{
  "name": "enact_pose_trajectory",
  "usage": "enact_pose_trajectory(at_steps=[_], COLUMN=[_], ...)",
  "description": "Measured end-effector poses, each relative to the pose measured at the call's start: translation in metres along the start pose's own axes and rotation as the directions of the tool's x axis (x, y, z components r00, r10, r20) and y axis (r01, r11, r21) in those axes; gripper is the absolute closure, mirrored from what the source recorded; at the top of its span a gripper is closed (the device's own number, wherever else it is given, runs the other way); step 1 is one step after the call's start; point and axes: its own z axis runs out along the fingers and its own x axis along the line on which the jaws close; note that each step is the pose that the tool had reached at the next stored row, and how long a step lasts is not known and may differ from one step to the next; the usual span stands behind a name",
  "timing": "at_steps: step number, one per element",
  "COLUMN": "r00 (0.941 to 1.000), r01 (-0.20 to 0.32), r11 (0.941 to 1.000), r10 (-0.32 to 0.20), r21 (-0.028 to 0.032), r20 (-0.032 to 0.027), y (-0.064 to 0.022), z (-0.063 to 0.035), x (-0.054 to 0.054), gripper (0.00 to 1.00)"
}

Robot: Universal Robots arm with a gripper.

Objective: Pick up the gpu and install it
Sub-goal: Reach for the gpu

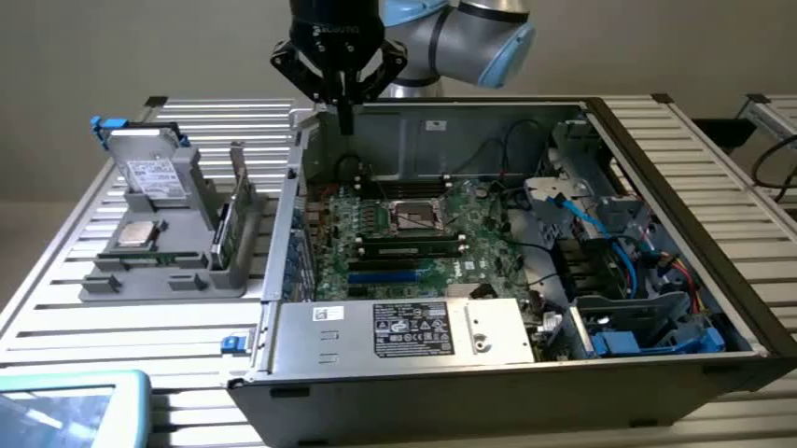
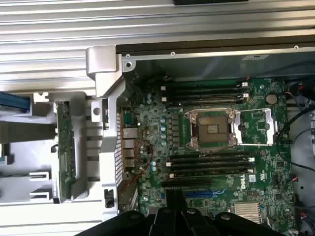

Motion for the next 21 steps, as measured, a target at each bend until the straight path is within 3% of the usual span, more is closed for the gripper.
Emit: enact_pose_trajectory(at_steps=[13,21], r00=[1.0,1.0], r01=[0.0,0.0], r11=[1.0,1.0], r10=[0.0,0.0], r21=[0.0002,0.0001], r20=[-0.0001,0.0], y=[0.0,-0.0011], z=[-0.0001,-0.0004], x=[0.001,0.015], gripper=[0.89,0.89])
